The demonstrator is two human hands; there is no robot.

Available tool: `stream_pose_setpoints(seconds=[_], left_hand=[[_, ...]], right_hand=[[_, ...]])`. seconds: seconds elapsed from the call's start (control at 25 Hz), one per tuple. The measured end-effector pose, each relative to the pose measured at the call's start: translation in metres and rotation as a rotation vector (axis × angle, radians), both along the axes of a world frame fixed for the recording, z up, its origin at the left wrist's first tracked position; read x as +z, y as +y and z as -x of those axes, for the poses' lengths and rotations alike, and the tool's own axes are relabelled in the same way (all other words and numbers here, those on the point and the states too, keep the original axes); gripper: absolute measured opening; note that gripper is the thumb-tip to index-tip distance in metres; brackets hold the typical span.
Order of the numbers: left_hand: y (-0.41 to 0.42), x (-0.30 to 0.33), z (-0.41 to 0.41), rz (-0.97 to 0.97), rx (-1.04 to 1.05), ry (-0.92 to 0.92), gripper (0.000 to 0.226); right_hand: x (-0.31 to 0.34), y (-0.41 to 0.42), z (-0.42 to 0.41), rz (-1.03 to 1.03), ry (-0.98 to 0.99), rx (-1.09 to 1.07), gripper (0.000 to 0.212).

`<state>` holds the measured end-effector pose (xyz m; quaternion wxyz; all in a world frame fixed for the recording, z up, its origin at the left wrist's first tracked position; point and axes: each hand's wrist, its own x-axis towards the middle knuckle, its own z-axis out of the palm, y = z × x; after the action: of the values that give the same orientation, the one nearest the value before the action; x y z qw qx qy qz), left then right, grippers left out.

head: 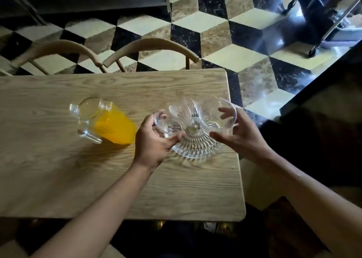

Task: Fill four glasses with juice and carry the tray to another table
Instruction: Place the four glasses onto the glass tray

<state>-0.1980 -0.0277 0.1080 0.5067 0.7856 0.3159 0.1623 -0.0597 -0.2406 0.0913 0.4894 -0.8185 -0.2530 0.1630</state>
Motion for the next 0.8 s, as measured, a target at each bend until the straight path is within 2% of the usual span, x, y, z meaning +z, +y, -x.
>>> stream_pose_setpoints(seconds=[0.2, 0.4, 0.6, 0.8], left_hand=[[-0.009, -0.057, 0.006, -0.036, 0.0, 0.061, 0.075], [-0.007, -0.092, 0.004, -0.029, -0.017, 0.1, 0.078], [-0.001, -0.116, -0.001, 0.006, -0.019, 0.136, 0.08], [-0.007, -0.125, -0.007, 0.031, -0.02, 0.08, 0.077]], right_hand=[[-0.046, -0.006, 0.014, 0.088, -0.02, -0.069, 0.073], [-0.078, -0.003, 0.016, 0.121, -0.001, -0.095, 0.076], [-0.09, 0.0, 0.016, 0.168, 0.018, -0.065, 0.079], [-0.096, 0.0, 0.017, 0.175, 0.028, -0.082, 0.077]])
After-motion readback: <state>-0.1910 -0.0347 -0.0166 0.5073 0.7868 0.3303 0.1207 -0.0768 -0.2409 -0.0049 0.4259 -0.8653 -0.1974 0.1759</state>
